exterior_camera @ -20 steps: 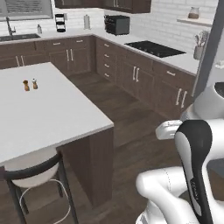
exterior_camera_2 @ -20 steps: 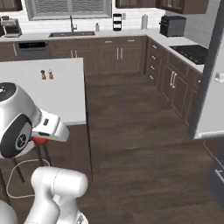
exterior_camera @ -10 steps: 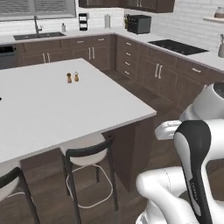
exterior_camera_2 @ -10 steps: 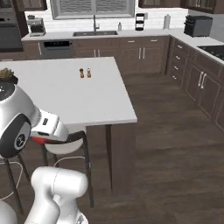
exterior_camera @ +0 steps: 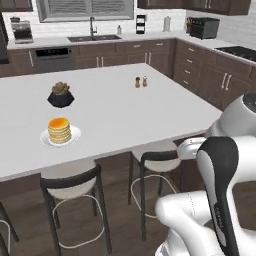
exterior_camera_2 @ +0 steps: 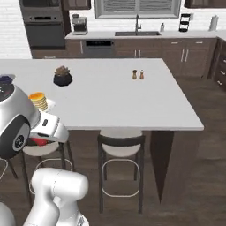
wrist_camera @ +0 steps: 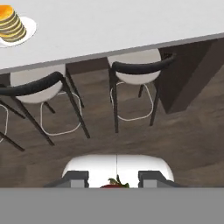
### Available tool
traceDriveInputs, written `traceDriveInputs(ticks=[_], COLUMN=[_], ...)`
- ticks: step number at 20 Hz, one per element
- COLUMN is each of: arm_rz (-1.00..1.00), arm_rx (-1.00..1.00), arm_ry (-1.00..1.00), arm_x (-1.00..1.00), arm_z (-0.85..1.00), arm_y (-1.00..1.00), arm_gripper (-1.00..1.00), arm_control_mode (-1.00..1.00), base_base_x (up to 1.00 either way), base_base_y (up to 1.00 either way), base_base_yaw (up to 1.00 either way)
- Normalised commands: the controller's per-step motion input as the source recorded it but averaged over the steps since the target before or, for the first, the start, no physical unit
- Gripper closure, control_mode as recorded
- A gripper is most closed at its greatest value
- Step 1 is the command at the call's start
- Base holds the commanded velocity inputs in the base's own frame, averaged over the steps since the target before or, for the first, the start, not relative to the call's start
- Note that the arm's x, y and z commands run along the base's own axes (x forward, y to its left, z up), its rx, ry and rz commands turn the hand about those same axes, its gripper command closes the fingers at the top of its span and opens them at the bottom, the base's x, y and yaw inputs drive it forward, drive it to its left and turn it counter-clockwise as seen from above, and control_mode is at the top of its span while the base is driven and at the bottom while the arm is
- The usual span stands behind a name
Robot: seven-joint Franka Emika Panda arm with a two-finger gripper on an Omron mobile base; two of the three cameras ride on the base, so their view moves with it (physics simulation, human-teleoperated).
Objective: Take the strawberry from the fridge and place it on top of the pancake, located on the dining counter.
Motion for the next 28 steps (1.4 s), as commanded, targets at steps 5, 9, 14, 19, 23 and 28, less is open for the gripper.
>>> traceDriveInputs(ticks=[5,9,14,19,23,28], arm_rz=[0.0,0.0,0.0,0.0,0.0,0.0], arm_rx=[0.0,0.0,0.0,0.0,0.0,0.0], arm_ry=[0.0,0.0,0.0,0.0,0.0,0.0], arm_x=[0.0,0.0,0.0,0.0,0.0,0.0], arm_z=[0.0,0.0,0.0,0.0,0.0,0.0], arm_y=[0.0,0.0,0.0,0.0,0.0,0.0], arm_gripper=[1.0,1.0,1.0,1.0,1.0,1.0], arm_control_mode=[1.0,1.0,1.0,1.0,1.0,1.0], base_base_x=[0.0,0.18,0.55,0.57,0.57,0.58], base_base_y=[1.0,0.58,0.54,0.23,0.0,0.02], base_base_yaw=[0.59,0.08,-0.16,-0.16,-0.1,-0.04])
